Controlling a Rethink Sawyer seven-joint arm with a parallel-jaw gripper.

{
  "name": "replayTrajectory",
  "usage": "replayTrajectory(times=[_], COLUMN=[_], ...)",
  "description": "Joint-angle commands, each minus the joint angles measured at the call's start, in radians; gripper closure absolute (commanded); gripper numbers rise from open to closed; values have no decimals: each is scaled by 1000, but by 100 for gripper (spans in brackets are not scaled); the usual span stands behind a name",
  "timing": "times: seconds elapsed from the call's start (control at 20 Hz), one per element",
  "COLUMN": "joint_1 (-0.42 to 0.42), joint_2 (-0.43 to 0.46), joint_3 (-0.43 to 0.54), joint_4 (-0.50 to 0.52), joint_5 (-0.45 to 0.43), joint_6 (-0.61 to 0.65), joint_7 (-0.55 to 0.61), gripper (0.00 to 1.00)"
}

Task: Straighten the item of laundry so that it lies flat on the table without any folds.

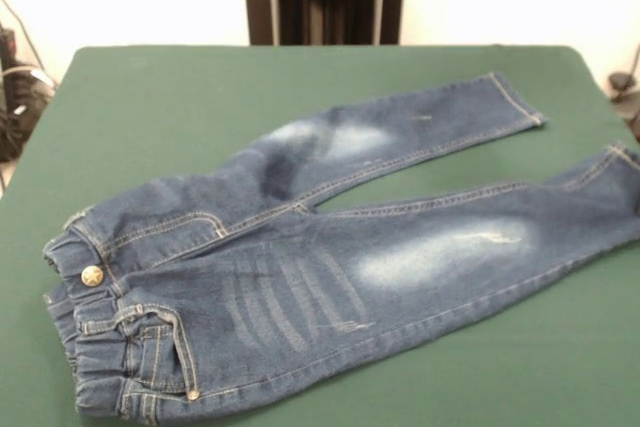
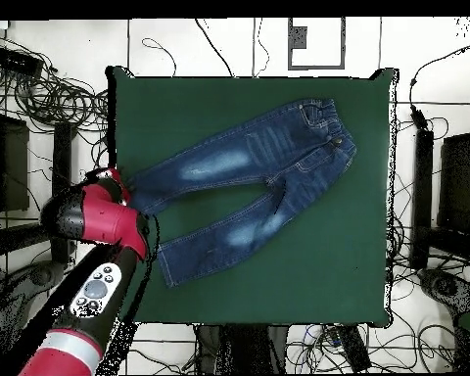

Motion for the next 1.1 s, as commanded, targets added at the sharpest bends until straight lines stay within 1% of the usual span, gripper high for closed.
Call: replayTrajectory(times=[0.05, 0.2, 0.3, 0.55, 0.8, 0.95, 1.1], joint_1=[-91, -164, -197, -246, -278, -278, -291], joint_2=[-147, -159, -162, -169, -193, -207, -214], joint_3=[360, 416, 434, 452, 481, 497, 544], joint_4=[287, 316, 321, 318, 328, 333, 347], joint_5=[-149, -248, -309, -421, -474, -473, -458], joint_6=[-80, -127, -143, -136, -99, -74, -70], joint_7=[-100, -93, -78, -32, 7, 45, 79], gripper=[0, 0, 0, 0, 0, 0, 0])
